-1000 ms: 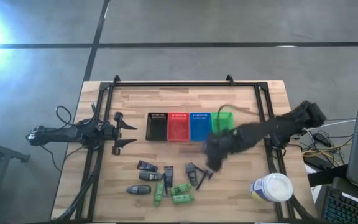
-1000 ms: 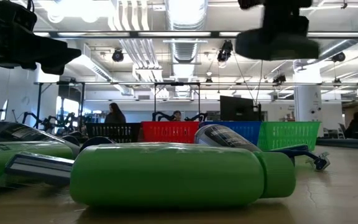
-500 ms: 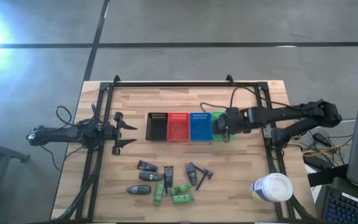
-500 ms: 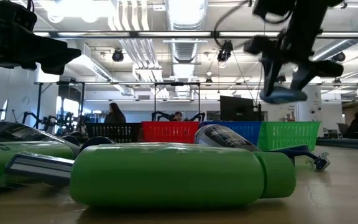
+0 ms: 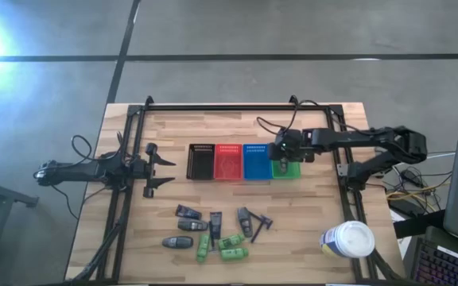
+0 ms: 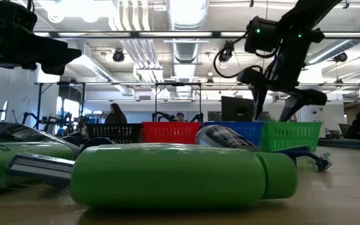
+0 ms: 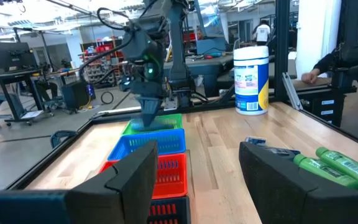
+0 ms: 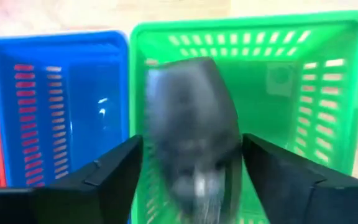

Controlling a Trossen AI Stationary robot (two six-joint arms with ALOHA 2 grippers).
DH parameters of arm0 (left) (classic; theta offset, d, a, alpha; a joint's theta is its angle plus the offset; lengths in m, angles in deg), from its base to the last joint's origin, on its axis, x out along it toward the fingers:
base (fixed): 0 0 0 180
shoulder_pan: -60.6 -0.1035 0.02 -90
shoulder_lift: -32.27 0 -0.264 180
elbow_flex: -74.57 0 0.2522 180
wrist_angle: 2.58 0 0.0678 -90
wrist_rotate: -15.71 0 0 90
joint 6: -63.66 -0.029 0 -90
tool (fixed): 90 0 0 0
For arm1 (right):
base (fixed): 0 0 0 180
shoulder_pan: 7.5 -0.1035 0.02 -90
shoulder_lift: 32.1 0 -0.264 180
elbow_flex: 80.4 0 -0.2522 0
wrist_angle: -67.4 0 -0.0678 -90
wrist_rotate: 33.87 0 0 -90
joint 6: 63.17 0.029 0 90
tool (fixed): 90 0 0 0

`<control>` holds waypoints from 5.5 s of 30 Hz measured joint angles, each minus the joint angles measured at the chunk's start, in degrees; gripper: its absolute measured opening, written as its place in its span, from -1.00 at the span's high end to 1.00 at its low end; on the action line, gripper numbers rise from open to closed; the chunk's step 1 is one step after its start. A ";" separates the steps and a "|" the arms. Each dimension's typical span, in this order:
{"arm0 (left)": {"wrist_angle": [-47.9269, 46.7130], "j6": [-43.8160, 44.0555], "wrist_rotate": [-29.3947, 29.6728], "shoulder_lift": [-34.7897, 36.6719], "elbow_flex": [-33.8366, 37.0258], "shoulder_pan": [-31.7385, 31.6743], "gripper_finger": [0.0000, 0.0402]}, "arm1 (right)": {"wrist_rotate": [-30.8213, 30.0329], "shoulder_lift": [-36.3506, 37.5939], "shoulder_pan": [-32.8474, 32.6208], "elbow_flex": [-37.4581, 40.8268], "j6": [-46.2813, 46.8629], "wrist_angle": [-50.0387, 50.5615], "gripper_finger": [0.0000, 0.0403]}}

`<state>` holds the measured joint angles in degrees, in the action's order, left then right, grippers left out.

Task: Pick & Place Travel size toiletries
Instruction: Put the black deodorant into the green basket, then put the blue razor into the blue basket

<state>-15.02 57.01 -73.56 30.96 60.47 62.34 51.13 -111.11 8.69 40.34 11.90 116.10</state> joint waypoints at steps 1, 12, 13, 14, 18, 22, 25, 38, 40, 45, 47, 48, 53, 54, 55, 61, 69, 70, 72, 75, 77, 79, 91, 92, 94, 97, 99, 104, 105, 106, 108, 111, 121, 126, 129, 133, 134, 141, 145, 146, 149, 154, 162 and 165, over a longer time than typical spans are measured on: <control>0.00 0.00 -0.02 0.00 0.00 -0.01 -0.15 | 0.60 -0.61 0.26 -0.02 0.61 -0.02 -0.43; -0.02 0.00 -0.02 0.02 0.00 0.00 -0.15 | -0.24 0.31 -9.20 -6.64 9.64 1.55 -0.79; -0.02 0.00 -0.02 0.02 0.00 -0.02 -0.15 | -0.72 0.24 -11.13 -8.44 10.74 2.93 -0.79; -0.02 0.00 -0.02 0.02 0.00 -0.01 -0.15 | -0.94 -0.42 -13.00 -10.19 11.96 4.23 -0.79; -0.02 0.00 -0.02 0.00 0.00 -0.01 -0.15 | 0.08 -6.48 -20.36 -17.08 16.25 6.45 -0.75; -0.01 0.00 -0.02 -0.10 0.00 -0.02 -0.15 | 1.28 -17.11 -25.69 -25.28 18.39 7.13 -0.72; 0.00 0.00 0.00 -0.24 0.00 -0.02 -0.15 | 2.11 -25.05 -27.73 -32.03 19.26 10.40 -0.69; 0.00 0.00 0.00 -0.35 0.00 0.00 -0.15 | 6.27 -41.18 -31.12 -47.37 20.18 13.25 -0.57; 0.00 0.00 0.00 -0.35 0.00 -0.01 -0.15 | 8.24 -42.85 -31.56 -47.87 20.57 13.31 -0.59; 0.00 0.00 -0.02 -0.35 0.00 -0.02 -0.15 | 8.22 -44.94 -32.24 -49.10 20.63 13.12 -0.60; 0.00 0.00 -0.02 -0.35 0.00 0.00 -0.15 | 8.05 -44.82 -32.16 -49.38 20.49 13.26 -0.53; 0.00 0.00 0.00 -0.35 0.00 -0.02 -0.15 | 8.03 -44.72 -32.09 -49.45 20.19 13.60 -0.48; 0.00 0.00 0.00 -0.37 0.00 -0.01 -0.15 | 11.05 -44.61 -32.04 -49.02 16.25 16.78 -0.06; 0.00 0.00 0.00 -0.37 0.00 -0.02 -0.15 | 12.65 -44.59 -32.04 -48.76 15.28 16.79 0.01; 0.00 0.00 0.00 -0.37 0.00 -0.02 -0.15 | 13.68 -44.63 -32.04 -48.64 14.91 16.81 0.05; -0.02 0.00 -0.02 -0.37 0.00 0.00 -0.15 | 13.44 -44.65 -32.26 -48.20 14.97 16.55 -0.06; -0.01 0.00 0.00 -0.37 0.00 -0.02 -0.15 | 12.67 -45.02 -32.28 -46.23 13.00 16.88 -0.74; -0.02 0.00 -0.01 -0.37 0.00 0.00 -0.15 | 12.71 -45.02 -32.31 -46.16 12.84 16.96 -0.74; -0.01 0.00 -0.01 -0.37 0.00 0.00 -0.15 | 12.80 -45.01 -32.31 -46.15 12.04 16.89 -0.68; -0.02 0.00 0.00 -0.37 0.00 0.00 -0.15 | 13.05 -45.00 -32.31 -46.15 9.68 17.44 -0.43; -0.02 0.00 -0.02 -0.37 0.00 0.00 -0.15 | 14.47 -45.00 -32.16 -46.14 6.99 17.78 -0.21; -0.02 0.00 0.00 -0.37 0.00 -0.02 -0.15 | 16.30 -45.00 -32.02 -46.14 4.29 18.01 0.01; 0.00 0.00 -0.02 -0.33 0.00 -0.02 -0.15 | 13.29 -33.03 -25.95 -46.92 -5.30 25.02 0.04; -0.02 0.00 0.00 -0.39 0.00 -0.02 -0.15 | 11.58 -31.20 -24.90 -46.85 -4.57 27.14 0.04; 0.00 0.00 0.00 -0.37 0.00 -0.02 -0.15 | 7.97 -26.69 -22.14 -46.14 -3.07 31.73 0.04; -0.01 0.00 0.09 -0.50 0.00 -0.01 -0.15 | 4.60 -19.96 -16.36 -42.83 -1.95 36.76 0.04; -0.01 0.00 0.11 -0.55 0.00 -0.02 -0.15 | 3.67 -15.84 -11.75 -38.75 -2.26 36.99 0.04; -0.02 0.00 0.15 -0.55 0.00 0.00 -0.15 | 1.65 -8.70 0.22 -26.74 -6.26 35.42 0.04; -0.02 0.00 0.15 -0.55 0.00 -0.02 -0.15 | 1.68 -8.40 1.94 -24.43 -7.63 33.96 0.04; -0.02 0.00 0.15 -0.55 0.00 -0.02 -0.15 | 1.99 -8.35 3.33 -22.37 -8.71 32.00 0.04; -0.01 0.00 0.17 -0.55 0.00 0.00 -0.15 | 3.16 -8.35 5.01 -19.39 -10.13 27.51 0.04; 0.00 0.00 0.18 -0.55 0.00 -0.02 -0.15 | 3.51 -8.91 5.95 -16.46 -10.85 22.42 0.01; -0.02 0.00 0.20 -0.57 0.00 -0.02 -0.15 | 1.53 -9.03 3.58 -19.11 -15.81 29.89 -0.83; -0.02 0.00 0.20 -0.57 0.00 -0.02 -0.15 | 5.31 -9.33 -7.86 -23.95 -20.30 27.77 -0.85; -0.02 0.00 0.21 -0.59 0.00 -0.01 -0.15 | 7.98 -12.40 -18.10 -25.29 -24.15 24.40 -0.80; 0.00 0.00 0.22 -0.59 0.00 -0.02 -0.15 | 6.91 -19.46 -30.45 -28.93 -27.08 21.83 -0.69; -0.02 0.00 0.20 -0.59 0.00 -0.02 -0.15 | 6.03 -21.38 -32.46 -30.37 -27.17 21.88 -0.66; -0.02 0.00 0.20 -0.63 0.00 -0.02 -0.15 | 3.51 -32.39 -37.67 -39.57 -31.92 21.85 -0.49; -0.02 0.00 0.20 -0.66 0.00 -0.01 -0.15 | 3.49 -36.40 -37.01 -41.27 -36.02 21.79 -0.37; -0.02 0.00 0.20 -0.66 0.00 0.00 -0.15 | 3.53 -37.11 -36.81 -41.29 -36.98 21.62 -0.34; -0.01 0.00 0.20 -0.68 0.00 -0.02 -0.15 | 3.75 -39.09 -36.05 -41.40 -39.04 21.27 -0.24; 0.00 0.00 0.20 -0.70 0.00 -0.01 -0.15 | 4.51 -40.07 -34.44 -41.12 -39.56 21.13 -0.09; 0.02 0.00 0.21 -0.70 0.00 0.00 -0.15 | 11.50 -40.47 -33.42 -37.29 -39.25 15.49 0.22; 0.02 0.00 0.21 -0.70 0.00 -0.02 -0.15 | 11.46 -40.50 -33.35 -36.37 -39.22 15.65 0.39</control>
<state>-15.00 57.01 -73.35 30.27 60.47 62.31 62.59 -151.61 -24.67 3.97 -27.33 131.75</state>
